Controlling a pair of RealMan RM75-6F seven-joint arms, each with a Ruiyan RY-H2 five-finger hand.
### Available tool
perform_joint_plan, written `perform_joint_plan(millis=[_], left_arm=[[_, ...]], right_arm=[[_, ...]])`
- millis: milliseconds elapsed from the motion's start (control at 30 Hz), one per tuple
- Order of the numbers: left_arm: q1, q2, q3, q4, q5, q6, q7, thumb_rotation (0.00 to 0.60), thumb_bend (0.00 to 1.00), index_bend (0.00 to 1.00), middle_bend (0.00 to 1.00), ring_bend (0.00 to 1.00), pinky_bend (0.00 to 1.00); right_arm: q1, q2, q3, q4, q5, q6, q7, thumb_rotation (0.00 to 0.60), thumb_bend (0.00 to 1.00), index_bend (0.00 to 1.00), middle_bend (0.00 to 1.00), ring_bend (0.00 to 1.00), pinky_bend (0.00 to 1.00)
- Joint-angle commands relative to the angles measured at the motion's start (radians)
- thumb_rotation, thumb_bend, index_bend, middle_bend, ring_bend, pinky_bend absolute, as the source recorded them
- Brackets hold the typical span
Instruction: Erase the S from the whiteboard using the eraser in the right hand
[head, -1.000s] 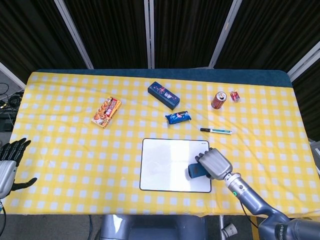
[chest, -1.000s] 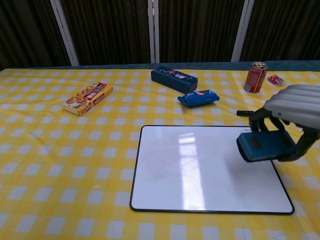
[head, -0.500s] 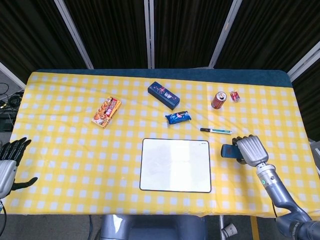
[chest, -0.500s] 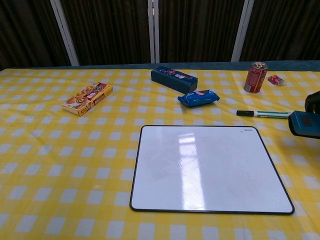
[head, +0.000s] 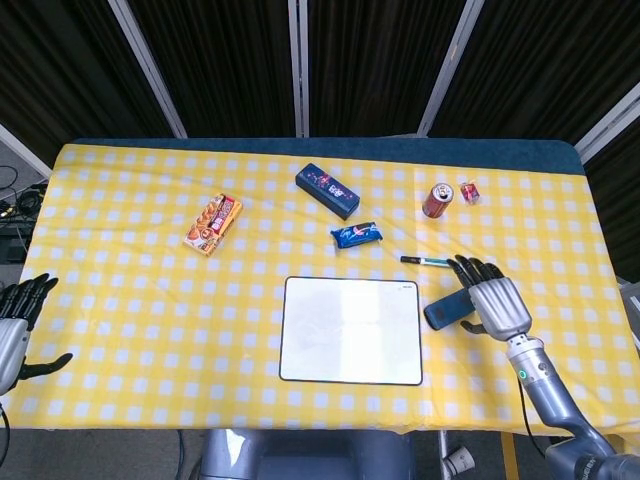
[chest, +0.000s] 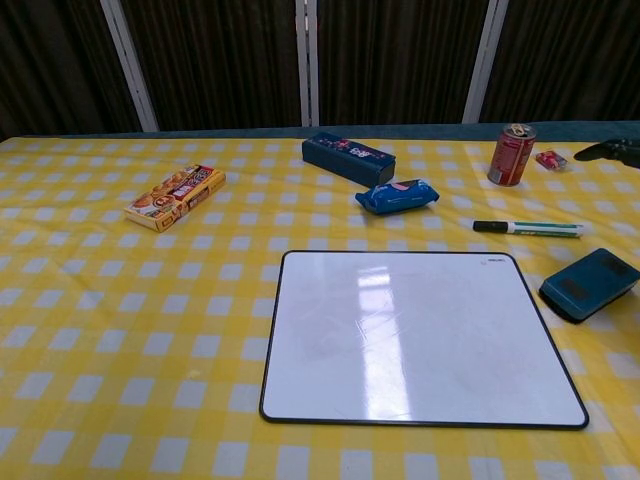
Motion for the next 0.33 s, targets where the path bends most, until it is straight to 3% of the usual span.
perform_joint_plan(millis=[33,333], left_arm=[[0.002,0.001,0.002,0.002,0.006,0.002,-0.005,0.600,0.00,0.00,0.00,0.00,0.00],[0.008,-0.007,0.006,0.016,0.034,0.024,-0.014,0.600,0.00,0.00,0.00,0.00,0.00]], right_arm=[[-0.062,0.056,-0.013,-0.068,-0.055,0.103,0.020,0.600,0.00,0.00,0.02,0.01,0.01],[-0.212,0.115,-0.023,-0.105,-0.117,0.357,0.086,0.600,0.00,0.00,0.00,0.00,0.00]])
